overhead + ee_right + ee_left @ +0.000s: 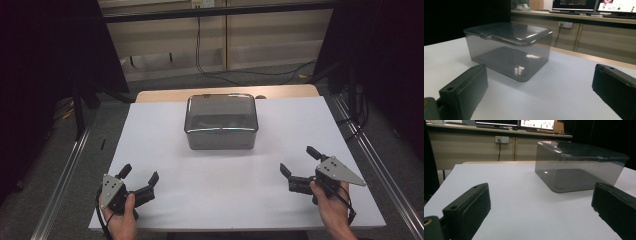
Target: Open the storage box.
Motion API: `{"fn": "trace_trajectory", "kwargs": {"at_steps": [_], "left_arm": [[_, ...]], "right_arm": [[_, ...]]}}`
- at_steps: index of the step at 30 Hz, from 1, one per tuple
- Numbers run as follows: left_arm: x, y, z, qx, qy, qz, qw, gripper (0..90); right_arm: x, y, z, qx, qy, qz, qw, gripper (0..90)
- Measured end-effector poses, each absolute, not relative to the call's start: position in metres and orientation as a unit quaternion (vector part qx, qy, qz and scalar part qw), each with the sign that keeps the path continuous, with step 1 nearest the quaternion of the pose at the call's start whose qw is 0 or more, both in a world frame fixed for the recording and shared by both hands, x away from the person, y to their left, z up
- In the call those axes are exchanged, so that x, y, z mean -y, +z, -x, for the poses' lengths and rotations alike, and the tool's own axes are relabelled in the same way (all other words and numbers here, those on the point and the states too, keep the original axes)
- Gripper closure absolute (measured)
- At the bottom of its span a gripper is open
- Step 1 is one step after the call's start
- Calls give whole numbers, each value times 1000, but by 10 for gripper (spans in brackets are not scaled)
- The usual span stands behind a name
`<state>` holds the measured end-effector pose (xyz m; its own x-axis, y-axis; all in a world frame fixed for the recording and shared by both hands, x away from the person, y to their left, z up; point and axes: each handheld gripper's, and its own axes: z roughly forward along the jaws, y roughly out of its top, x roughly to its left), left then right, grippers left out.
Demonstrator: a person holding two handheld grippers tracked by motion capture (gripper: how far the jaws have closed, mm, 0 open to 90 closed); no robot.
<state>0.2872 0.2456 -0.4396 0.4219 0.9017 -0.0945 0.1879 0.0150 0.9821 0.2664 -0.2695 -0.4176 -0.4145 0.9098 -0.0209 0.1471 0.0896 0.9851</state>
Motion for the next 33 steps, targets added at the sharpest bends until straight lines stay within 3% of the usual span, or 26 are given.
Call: {"fn": "trace_trajectory", "kwargs": {"at_steps": [33], "left_arm": [[-237,-444,-288,-429,307,-646,551,23]], "right_arm": [[210,-415,-317,-681,553,-363,314,1]]}}
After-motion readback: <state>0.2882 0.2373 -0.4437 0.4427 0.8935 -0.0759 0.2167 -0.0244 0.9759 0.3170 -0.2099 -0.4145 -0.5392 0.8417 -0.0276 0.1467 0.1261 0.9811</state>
